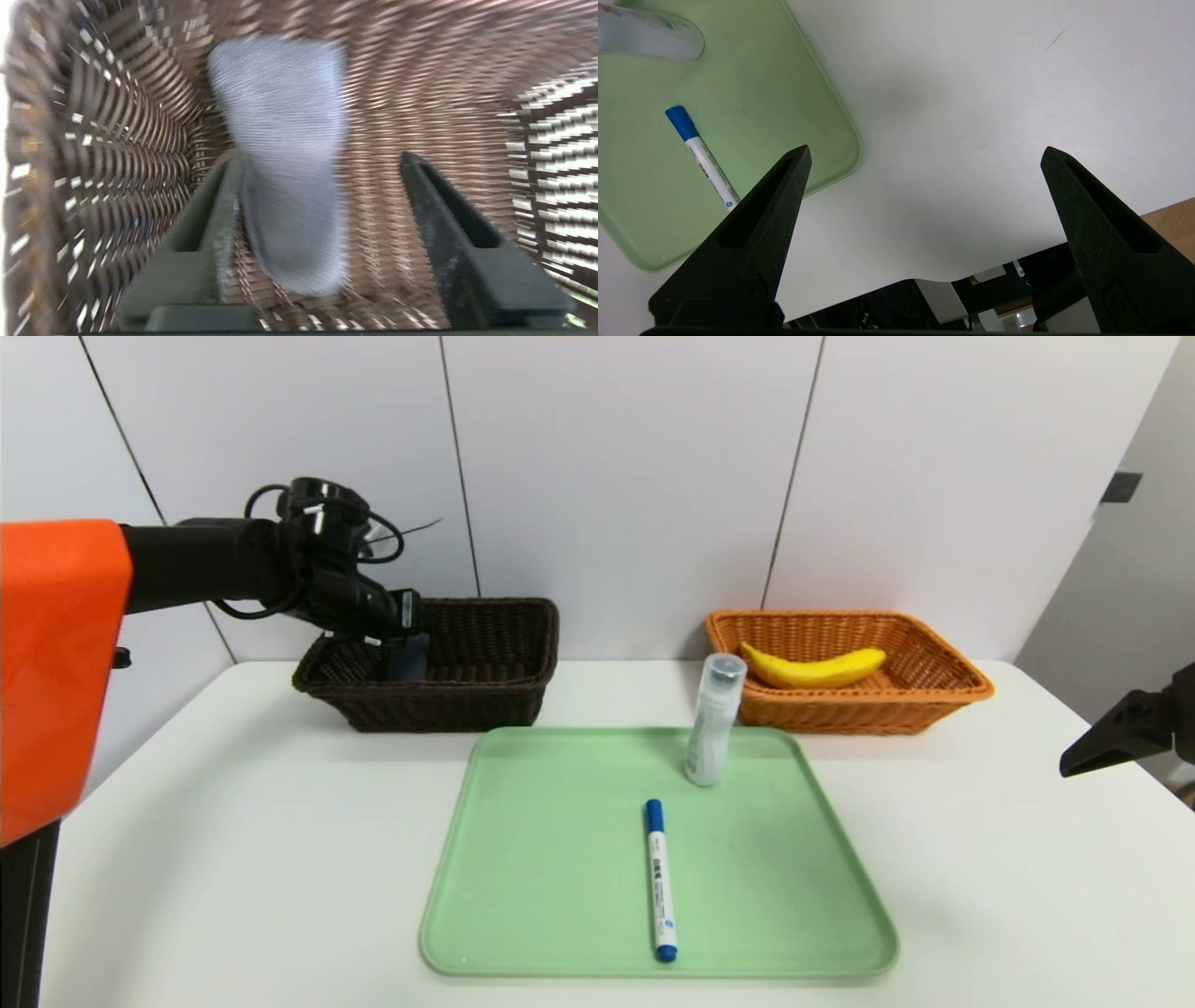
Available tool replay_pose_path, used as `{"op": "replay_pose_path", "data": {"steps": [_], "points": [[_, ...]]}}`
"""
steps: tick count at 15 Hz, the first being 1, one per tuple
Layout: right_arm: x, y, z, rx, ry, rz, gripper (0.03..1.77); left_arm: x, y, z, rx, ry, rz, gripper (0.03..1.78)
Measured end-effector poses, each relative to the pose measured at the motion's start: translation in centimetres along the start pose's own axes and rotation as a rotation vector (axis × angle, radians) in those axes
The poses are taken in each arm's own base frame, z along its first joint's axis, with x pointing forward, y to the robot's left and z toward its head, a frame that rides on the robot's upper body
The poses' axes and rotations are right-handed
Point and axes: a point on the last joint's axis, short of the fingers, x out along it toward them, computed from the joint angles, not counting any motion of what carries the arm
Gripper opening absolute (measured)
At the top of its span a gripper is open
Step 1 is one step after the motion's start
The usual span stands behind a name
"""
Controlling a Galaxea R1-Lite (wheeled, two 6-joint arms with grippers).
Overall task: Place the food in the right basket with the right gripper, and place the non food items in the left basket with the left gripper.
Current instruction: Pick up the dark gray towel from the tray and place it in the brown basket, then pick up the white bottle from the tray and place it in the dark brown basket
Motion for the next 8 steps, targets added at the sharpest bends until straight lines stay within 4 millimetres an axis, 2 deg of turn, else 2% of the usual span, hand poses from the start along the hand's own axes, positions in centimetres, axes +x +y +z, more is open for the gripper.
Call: {"op": "replay_pose_path", "data": {"steps": [1, 5, 8], "points": [[0.0, 0.0, 0.0, -0.001, 0.0, 0.0, 1.7, -1.3, -0.6, 0.5, 0.007, -0.019, -0.011, 1.31], [0.0, 0.0, 0.0, -0.002, -0.004, -0.001, 1.7, -9.0, -5.0, 2.7, 0.054, -0.139, -0.108, 1.47], [-0.1, -0.1, 0.0, 0.005, -0.007, 0.002, 1.7, -14.0, -8.3, 1.9, 0.109, -0.17, -0.28, 1.54]]}}
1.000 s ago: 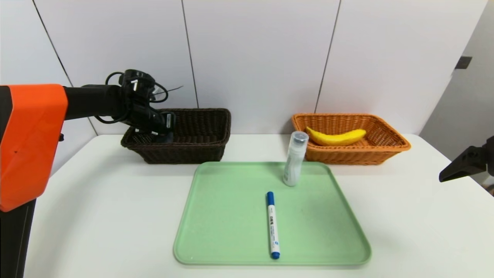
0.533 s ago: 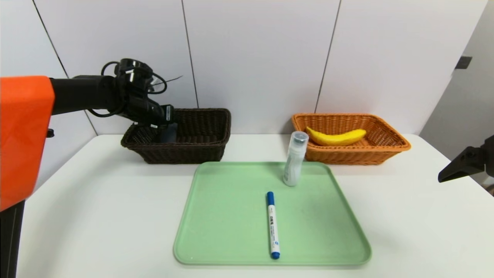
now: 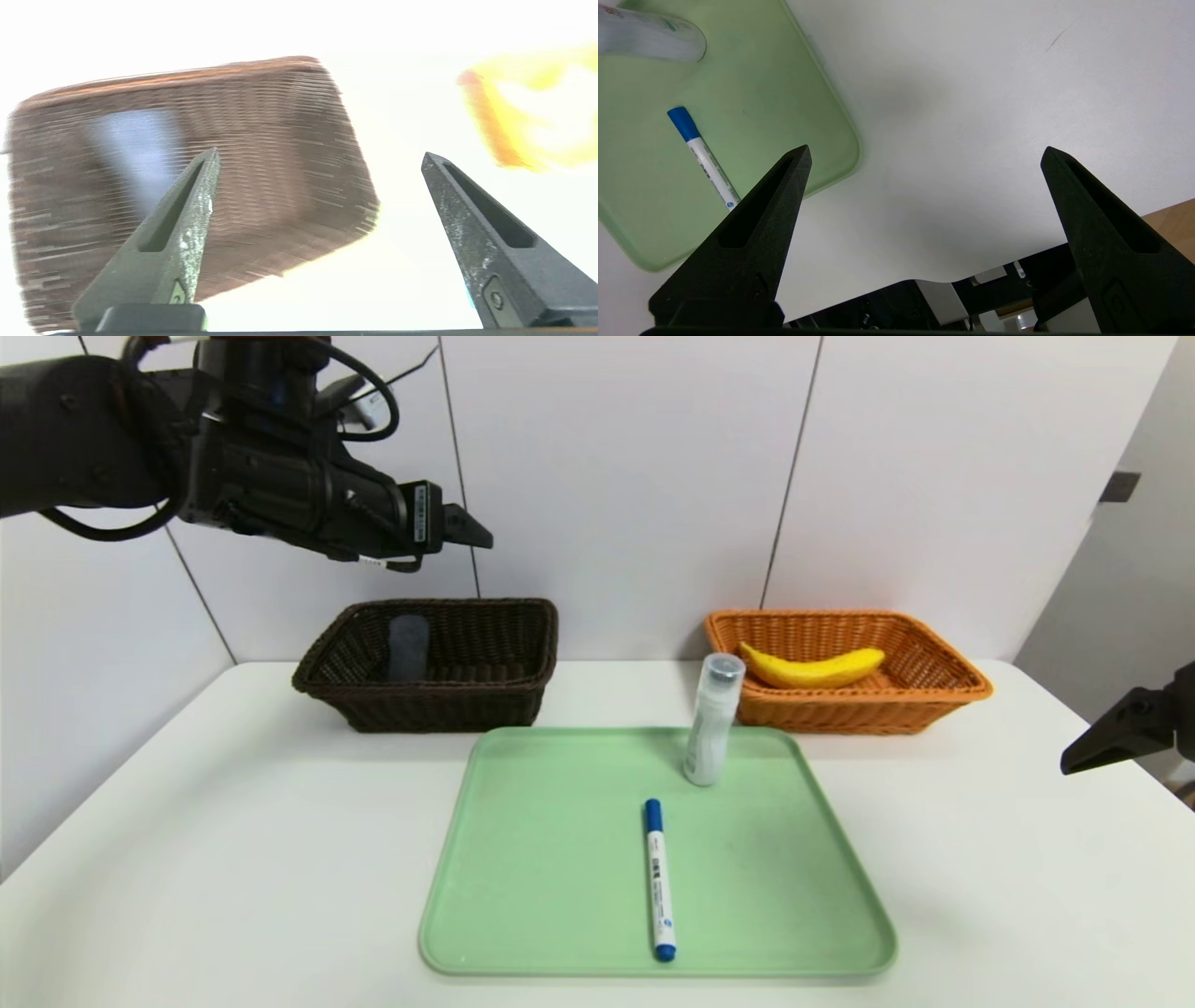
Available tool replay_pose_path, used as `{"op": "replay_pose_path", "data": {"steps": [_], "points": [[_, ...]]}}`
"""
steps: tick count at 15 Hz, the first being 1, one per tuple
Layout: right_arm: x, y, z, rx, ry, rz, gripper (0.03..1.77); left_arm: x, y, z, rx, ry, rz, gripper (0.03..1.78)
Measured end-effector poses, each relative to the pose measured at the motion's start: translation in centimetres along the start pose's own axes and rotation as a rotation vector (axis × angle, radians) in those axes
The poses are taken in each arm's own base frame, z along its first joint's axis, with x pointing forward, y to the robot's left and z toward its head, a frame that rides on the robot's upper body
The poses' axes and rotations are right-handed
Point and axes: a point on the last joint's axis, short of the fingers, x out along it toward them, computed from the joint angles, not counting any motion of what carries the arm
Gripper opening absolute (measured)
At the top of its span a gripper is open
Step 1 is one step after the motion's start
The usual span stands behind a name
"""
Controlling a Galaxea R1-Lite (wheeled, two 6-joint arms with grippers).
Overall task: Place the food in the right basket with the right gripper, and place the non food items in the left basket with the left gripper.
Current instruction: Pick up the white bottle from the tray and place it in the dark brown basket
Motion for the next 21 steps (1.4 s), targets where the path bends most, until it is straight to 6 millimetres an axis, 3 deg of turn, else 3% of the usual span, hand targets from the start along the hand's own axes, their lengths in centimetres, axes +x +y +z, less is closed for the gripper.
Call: {"op": "replay_pose_path", "data": {"steps": [2, 4, 9, 14, 17, 21], "points": [[-0.1, -0.1, 0.0, 0.001, -0.005, 0.003, 1.7, -1.5, -1.5, -0.7, 0.029, 0.011, -0.165, 1.58], [-0.3, -0.3, -0.1, 0.008, -0.01, 0.005, 1.7, -1.8, -2.1, -2.1, 0.072, 0.03, -0.304, 1.61], [-0.8, -0.5, 0.0, -0.003, -0.032, 0.017, 1.7, 0.0, -2.7, -8.3, 0.16, 0.046, -0.544, 1.65], [-1.9, -1.2, -0.3, -0.302, -0.079, 0.042, 1.7, 1.1, -5.7, -13.9, 0.255, 0.027, -0.68, 1.67], [-2.0, -1.3, -0.1, -0.489, -0.146, 0.07, 1.7, 1.2, -7.1, -15.6, 0.265, 0.075, -0.694, 1.68], [-1.6, -0.9, 0.9, -0.537, -0.237, 0.078, 1.7, 1.4, -8.2, -16.2, 0.293, 0.081, -0.707, 1.69]]}}
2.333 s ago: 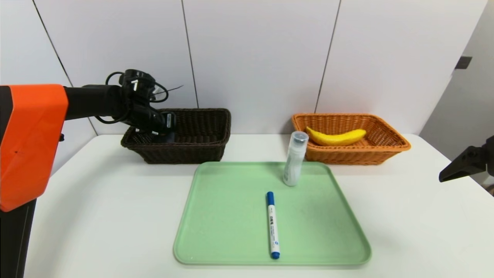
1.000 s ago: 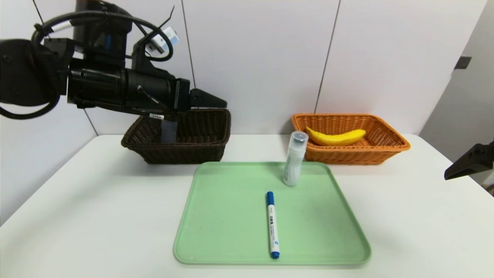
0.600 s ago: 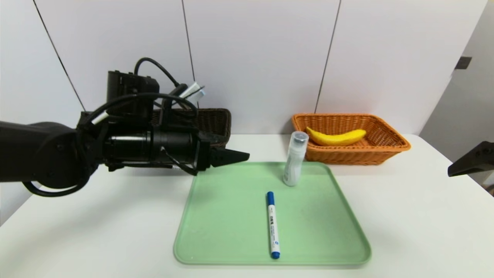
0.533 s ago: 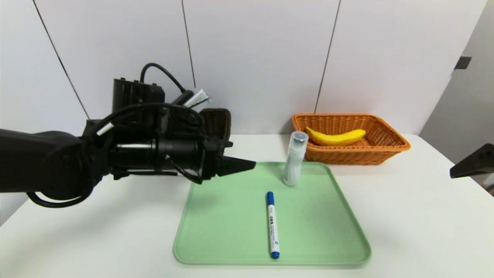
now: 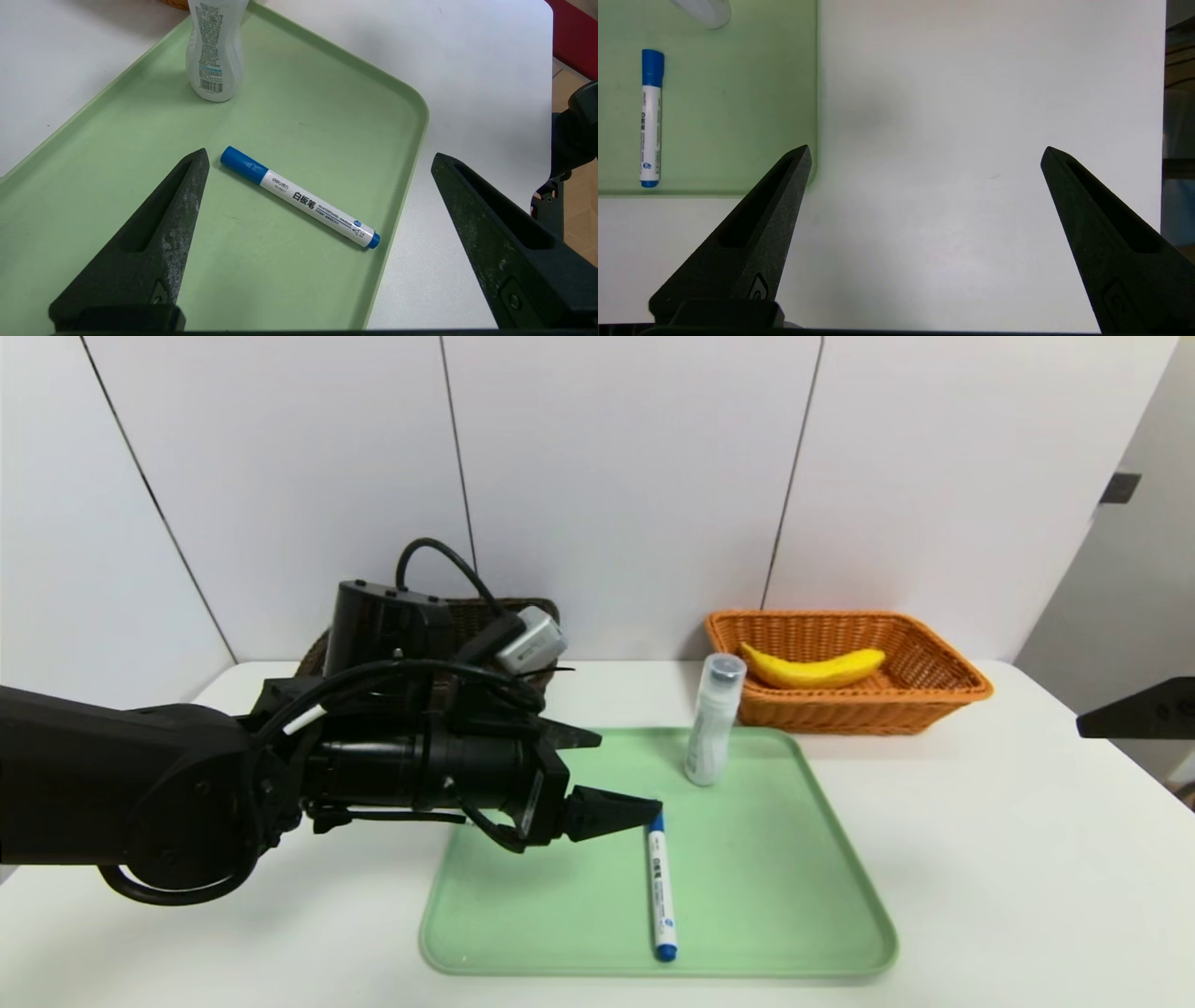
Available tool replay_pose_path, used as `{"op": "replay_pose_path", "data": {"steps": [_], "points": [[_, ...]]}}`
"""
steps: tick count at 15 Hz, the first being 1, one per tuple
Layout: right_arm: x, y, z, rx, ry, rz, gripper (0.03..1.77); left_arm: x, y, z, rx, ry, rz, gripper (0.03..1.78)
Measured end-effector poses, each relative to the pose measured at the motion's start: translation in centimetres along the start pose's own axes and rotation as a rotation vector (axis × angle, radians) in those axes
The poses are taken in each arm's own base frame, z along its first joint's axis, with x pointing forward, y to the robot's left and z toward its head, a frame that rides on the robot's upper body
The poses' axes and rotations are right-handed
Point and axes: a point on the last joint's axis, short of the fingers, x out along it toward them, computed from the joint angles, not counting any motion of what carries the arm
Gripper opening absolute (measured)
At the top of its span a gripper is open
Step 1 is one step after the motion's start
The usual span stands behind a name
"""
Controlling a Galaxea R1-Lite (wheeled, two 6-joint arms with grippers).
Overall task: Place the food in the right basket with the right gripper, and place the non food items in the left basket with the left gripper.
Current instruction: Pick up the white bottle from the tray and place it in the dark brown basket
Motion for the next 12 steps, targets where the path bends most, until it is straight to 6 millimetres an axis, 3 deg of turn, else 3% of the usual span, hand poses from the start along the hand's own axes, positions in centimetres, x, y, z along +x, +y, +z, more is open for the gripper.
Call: {"op": "replay_pose_path", "data": {"steps": [6, 12], "points": [[-0.1, 0.5, 1.8, -0.033, -0.174, 0.064, 1.7, 3.0, 1.4, -0.6, 0.111, -0.088, 0.005, 1.69], [0.5, 0.6, 0.5, -0.069, -0.176, 0.132, 1.7, 7.3, 3.4, -1.7, 0.103, -0.069, 0.06, 1.69]]}}
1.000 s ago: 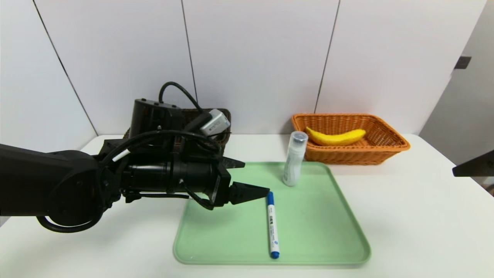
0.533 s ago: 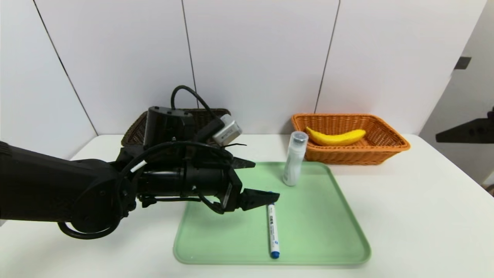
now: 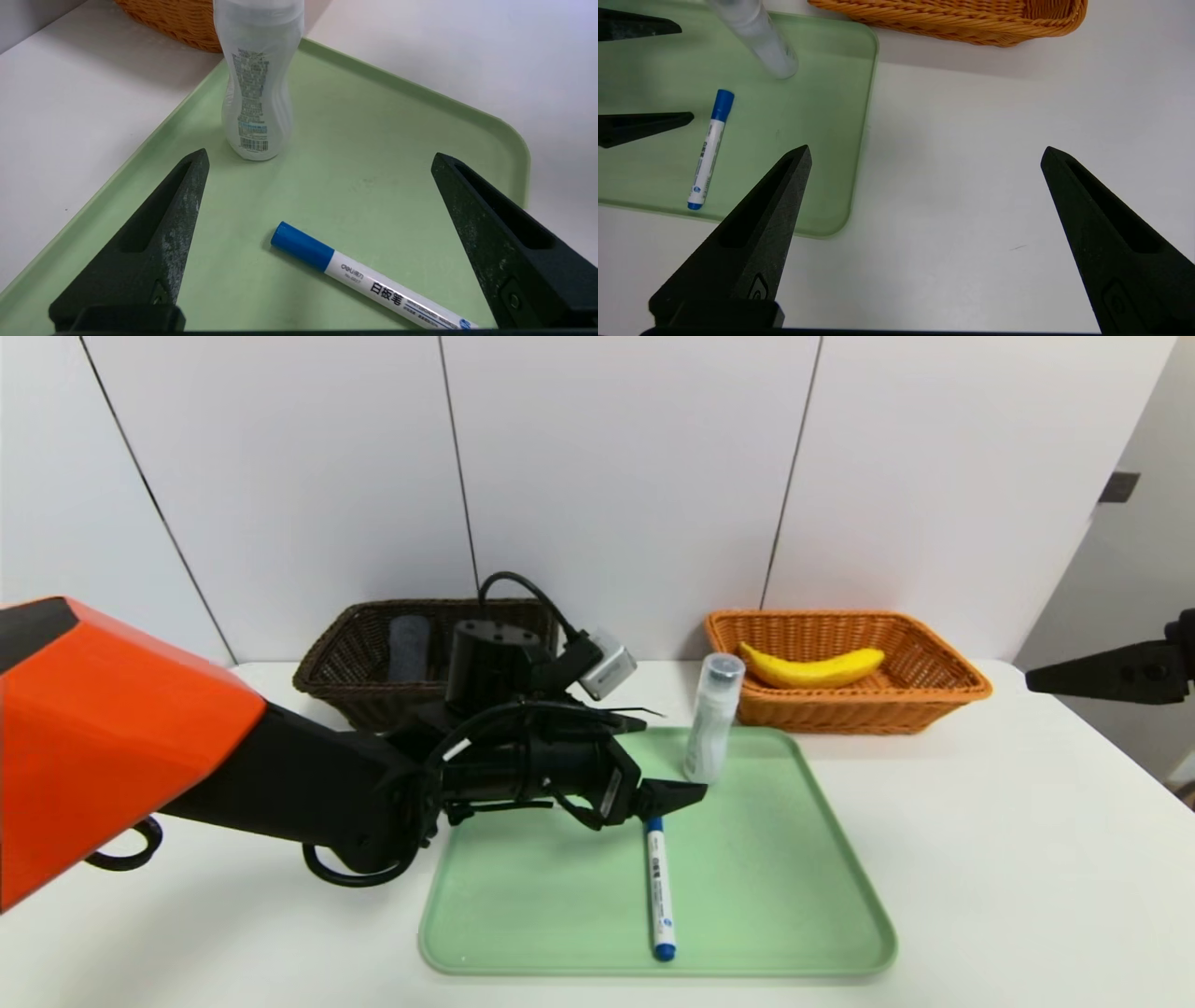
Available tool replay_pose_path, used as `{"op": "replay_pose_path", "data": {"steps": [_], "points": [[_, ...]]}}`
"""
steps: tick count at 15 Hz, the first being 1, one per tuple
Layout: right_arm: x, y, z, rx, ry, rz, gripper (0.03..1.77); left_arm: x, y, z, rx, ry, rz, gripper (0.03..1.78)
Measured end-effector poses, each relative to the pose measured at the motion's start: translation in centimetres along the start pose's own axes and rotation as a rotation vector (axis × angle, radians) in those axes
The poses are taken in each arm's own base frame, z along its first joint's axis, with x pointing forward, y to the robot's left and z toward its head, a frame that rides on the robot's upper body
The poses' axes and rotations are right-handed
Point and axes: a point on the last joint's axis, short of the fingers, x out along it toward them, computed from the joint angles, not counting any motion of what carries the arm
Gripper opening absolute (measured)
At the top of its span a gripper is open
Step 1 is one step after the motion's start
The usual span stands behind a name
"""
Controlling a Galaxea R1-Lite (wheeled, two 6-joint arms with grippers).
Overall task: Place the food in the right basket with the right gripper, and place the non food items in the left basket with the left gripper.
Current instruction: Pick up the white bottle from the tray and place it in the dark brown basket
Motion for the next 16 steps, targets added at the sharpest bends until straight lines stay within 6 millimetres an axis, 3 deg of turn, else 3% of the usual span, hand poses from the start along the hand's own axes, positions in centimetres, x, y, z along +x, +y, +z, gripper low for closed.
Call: {"op": "replay_pose_path", "data": {"steps": [16], "points": [[0.2, -0.1, -1.6, -0.01, 0.038, -0.003, 1.7, 6.0, 3.2, -1.1, -0.085, -0.027, 0.063, 1.69]]}}
